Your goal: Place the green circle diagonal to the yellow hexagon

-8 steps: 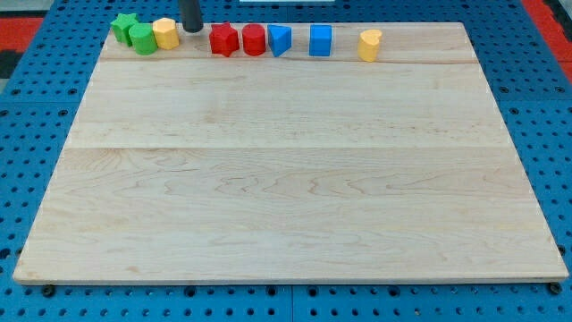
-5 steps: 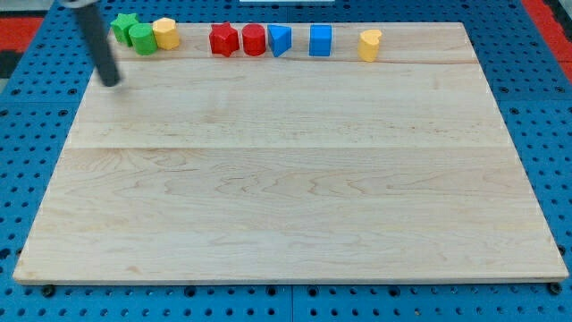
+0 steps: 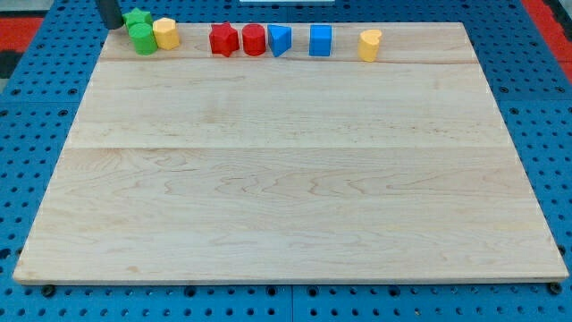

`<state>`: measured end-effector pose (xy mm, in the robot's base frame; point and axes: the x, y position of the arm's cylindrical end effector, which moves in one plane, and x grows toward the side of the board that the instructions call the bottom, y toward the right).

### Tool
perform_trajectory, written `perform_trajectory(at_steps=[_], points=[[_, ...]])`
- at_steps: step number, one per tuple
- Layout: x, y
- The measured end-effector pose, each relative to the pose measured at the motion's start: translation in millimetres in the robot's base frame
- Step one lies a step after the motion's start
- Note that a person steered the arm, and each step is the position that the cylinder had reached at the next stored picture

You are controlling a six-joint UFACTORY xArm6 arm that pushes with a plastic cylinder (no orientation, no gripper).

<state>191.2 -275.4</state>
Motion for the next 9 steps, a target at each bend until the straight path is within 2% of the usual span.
perform_trajectory(at_steps=[1,2,3,4,5,6,8,9], points=[[1.0,23.2],[21.0,80.3],[26.2,113.1],[25.2,44.5],[-0.3,16.1],[-0.2,22.9],[0.5,167.7],[0.6,178.1]])
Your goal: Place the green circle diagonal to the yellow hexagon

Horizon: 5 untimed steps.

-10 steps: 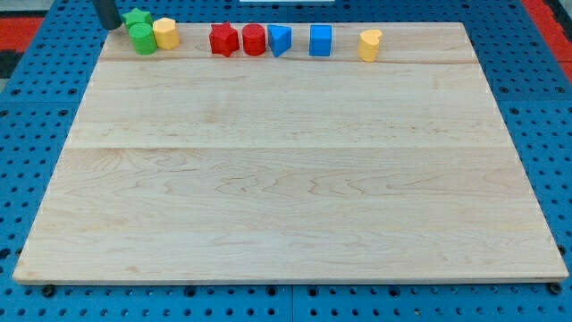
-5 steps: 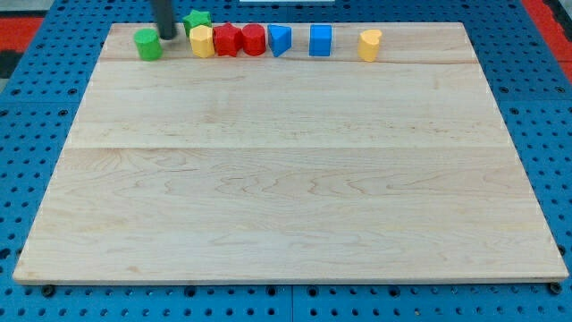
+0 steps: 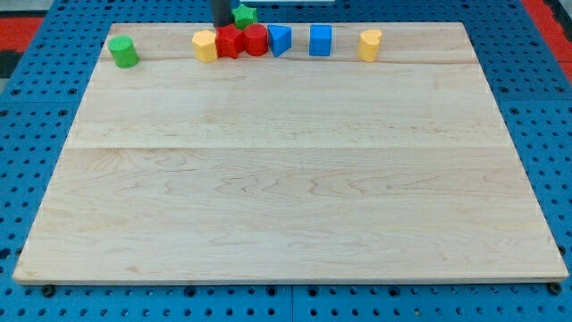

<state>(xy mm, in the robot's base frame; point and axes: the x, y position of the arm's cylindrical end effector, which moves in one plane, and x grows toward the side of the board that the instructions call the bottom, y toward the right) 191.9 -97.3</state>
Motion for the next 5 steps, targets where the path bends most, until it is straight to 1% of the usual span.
perform_trajectory(at_steps=[1,2,3,5], points=[[0.6,6.4],[12.9,2.0],[41.4,-14.6],[40.9,-14.8]])
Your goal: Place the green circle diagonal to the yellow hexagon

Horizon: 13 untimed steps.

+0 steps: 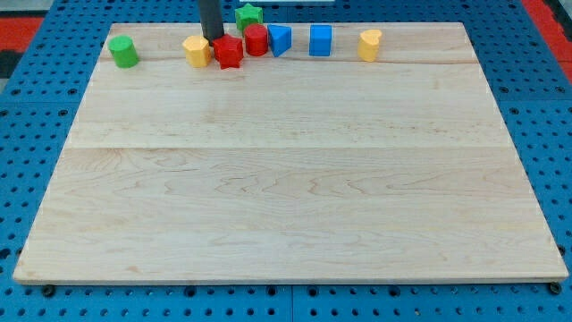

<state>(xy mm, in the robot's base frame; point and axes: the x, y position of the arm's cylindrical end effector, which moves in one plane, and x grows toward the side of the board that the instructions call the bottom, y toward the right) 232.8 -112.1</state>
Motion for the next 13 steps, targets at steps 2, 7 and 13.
perform_trajectory(at_steps=[2,7,13], points=[[-18.7,-47.8],[-29.8,-178.2],[102.2,-70.7]])
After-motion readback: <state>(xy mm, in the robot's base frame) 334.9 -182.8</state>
